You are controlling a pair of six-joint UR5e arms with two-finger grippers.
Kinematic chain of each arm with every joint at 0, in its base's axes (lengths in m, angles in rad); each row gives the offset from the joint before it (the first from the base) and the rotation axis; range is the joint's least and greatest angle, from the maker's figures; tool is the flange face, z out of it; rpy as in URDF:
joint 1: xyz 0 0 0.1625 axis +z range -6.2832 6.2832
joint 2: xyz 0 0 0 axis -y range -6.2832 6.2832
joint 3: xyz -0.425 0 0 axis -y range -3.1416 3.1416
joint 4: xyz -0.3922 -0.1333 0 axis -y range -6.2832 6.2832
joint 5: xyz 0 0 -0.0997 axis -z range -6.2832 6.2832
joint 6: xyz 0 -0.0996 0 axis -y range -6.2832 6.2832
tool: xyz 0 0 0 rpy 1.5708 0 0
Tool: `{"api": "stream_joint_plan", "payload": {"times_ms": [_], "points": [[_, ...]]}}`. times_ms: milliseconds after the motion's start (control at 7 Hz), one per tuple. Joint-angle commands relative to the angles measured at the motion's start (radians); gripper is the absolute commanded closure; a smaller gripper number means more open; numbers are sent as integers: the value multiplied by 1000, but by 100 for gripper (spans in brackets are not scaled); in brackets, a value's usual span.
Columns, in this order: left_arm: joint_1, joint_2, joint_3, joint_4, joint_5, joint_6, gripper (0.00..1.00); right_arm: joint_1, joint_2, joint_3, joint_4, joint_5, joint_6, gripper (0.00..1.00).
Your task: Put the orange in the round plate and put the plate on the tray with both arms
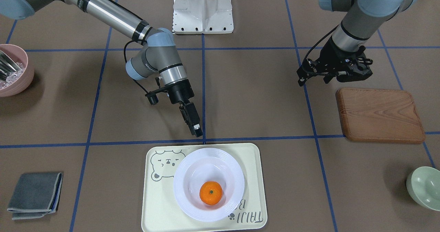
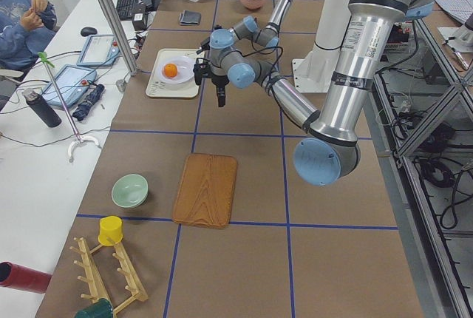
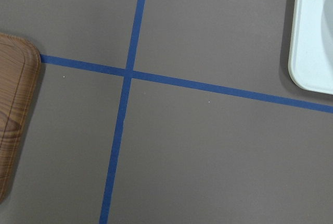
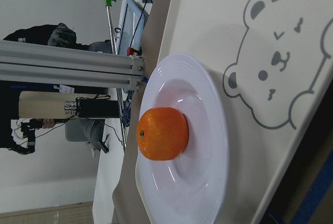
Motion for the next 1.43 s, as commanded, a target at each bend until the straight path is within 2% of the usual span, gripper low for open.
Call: {"api": "stream_joint_plan", "payload": {"times_ms": [0, 143, 286, 429, 571, 714, 857, 1286], "points": [[0, 1, 2, 0, 0, 0, 2, -33, -129, 165, 7, 57, -105, 0], [0, 1, 2, 0, 0, 0, 2, -6, -210, 280, 4, 220, -297, 0], [0, 3, 0, 0, -2, 0, 2, 53, -289, 335, 1, 354, -353, 0], [-2, 3, 0, 0, 0, 2, 2, 162, -329, 344, -2, 540, -404, 0], [-9, 8, -3, 2, 0, 33, 2, 304, -372, 347, -4, 782, -515, 0], [-26, 40, -18, 0, 0, 84, 2, 467, -388, 345, -69, 1031, -651, 0], [-52, 70, -31, 2, -2, 160, 2, 577, -389, 348, -176, 1199, -850, 0], [-234, 225, -29, 6, -5, 629, 2, 803, -518, 348, -341, 1430, -1325, 0]]}}
